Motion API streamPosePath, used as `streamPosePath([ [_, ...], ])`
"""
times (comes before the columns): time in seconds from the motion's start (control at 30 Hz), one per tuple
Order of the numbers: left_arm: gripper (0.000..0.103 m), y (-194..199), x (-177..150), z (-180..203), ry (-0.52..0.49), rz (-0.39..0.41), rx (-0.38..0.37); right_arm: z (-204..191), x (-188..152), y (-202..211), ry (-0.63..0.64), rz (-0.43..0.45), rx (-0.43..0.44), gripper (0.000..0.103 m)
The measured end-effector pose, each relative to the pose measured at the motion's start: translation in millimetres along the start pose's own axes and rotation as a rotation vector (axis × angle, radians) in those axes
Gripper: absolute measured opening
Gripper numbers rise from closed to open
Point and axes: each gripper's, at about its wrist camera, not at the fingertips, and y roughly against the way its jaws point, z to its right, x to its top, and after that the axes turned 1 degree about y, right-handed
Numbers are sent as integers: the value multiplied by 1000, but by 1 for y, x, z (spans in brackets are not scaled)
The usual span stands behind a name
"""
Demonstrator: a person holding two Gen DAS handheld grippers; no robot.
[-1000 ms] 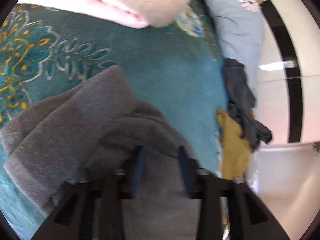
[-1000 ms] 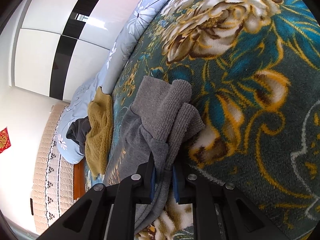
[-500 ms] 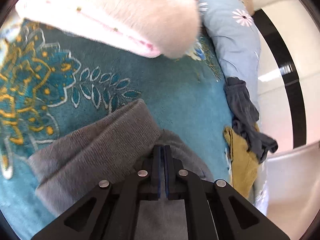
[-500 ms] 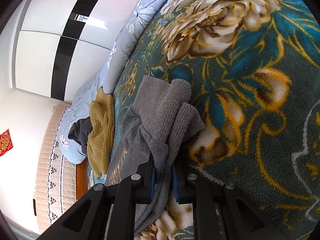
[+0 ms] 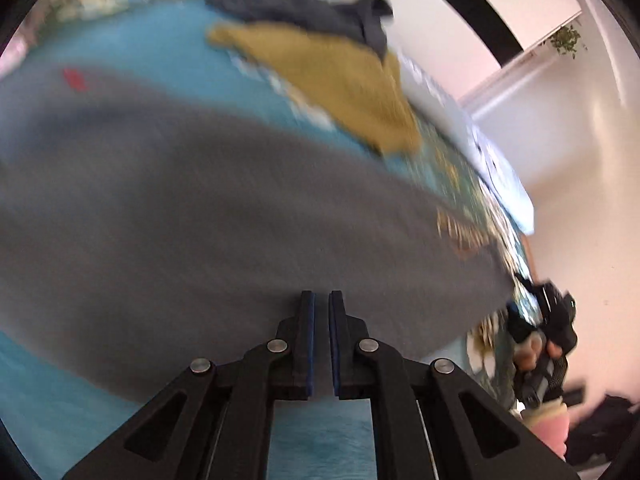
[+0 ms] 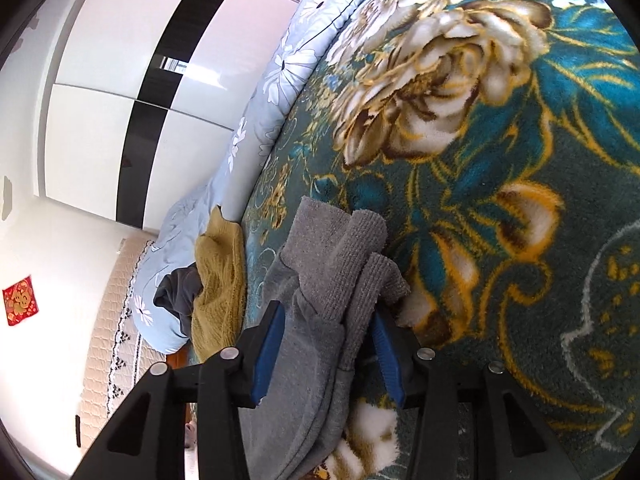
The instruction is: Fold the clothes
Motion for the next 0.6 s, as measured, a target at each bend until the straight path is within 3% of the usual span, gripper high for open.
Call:
streamPosePath([
  [0.07,6,-7,1,-2,-6,40,-33,-2,1,-2,12,-1,-8,48],
  [0.23,6,4,-8,-24,31,39,-153,-3,2,-4,19,6,-14,48],
  [0.43,6,9,-10,-35,-15,72,-260,-4,3,-4,-43,37,-14,48],
  [0.6,29,39,-13,-26,-98,158,-277,-9,4,-4,-95,69,-37,44],
])
